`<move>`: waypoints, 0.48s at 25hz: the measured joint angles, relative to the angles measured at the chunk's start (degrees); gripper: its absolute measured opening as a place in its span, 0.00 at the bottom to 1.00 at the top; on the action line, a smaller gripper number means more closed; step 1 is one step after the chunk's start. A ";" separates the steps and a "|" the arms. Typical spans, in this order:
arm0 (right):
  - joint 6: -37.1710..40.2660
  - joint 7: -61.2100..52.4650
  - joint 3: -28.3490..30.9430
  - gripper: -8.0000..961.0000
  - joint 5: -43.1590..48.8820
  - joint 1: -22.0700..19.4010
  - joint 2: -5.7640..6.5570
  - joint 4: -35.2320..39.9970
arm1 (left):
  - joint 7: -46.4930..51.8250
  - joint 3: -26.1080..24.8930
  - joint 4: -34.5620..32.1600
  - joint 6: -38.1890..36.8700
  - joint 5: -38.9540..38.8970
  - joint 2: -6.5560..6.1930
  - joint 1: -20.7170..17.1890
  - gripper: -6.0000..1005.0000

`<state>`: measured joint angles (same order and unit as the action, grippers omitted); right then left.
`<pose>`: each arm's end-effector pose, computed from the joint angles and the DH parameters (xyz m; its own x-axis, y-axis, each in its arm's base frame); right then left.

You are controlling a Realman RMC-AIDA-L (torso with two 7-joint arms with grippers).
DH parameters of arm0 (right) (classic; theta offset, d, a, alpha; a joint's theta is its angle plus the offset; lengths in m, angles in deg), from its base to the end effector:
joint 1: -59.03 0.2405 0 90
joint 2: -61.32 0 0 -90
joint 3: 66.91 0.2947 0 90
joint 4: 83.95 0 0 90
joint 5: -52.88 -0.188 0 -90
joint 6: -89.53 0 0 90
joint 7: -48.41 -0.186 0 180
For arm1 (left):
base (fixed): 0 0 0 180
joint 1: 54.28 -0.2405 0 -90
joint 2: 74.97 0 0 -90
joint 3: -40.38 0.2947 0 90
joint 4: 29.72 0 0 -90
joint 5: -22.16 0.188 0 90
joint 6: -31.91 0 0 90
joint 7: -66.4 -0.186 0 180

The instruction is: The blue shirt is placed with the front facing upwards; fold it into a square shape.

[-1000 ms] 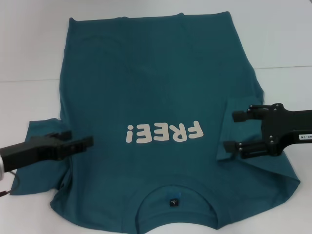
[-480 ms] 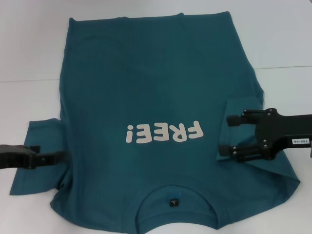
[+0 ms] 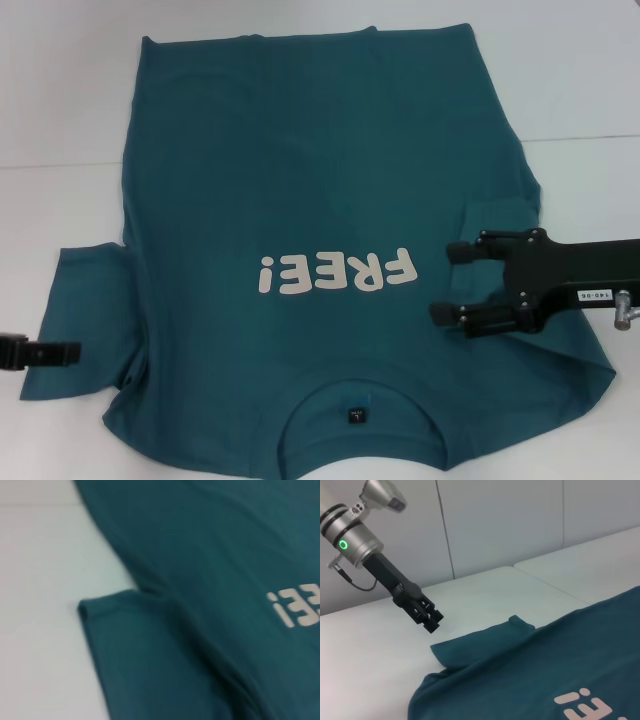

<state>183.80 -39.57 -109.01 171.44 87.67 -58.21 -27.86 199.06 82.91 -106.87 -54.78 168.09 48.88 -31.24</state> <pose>0.2502 0.3470 -0.0226 0.8792 -0.2741 -0.3896 -0.3741 -0.9037 -0.2084 -0.3256 0.3390 0.0074 0.5031 0.8134 0.2920 0.8253 -0.3519 -0.4417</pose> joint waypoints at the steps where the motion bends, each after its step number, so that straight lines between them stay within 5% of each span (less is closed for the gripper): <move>1: 0.00 0.14 0.00 0.97 0.00 0.05 0.00 -0.15 | 0.28 -0.10 0.31 0.34 0.06 0.02 -0.14 0.84; 12: -0.07 1.67 0.00 0.97 -1.16 0.47 -0.07 -1.93 | 4.28 -0.34 2.11 2.20 -0.33 0.25 -2.86 0.84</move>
<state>183.73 -37.90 -109.01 170.29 88.13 -58.28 -29.79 203.34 82.57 -104.76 -52.58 167.76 49.13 -34.10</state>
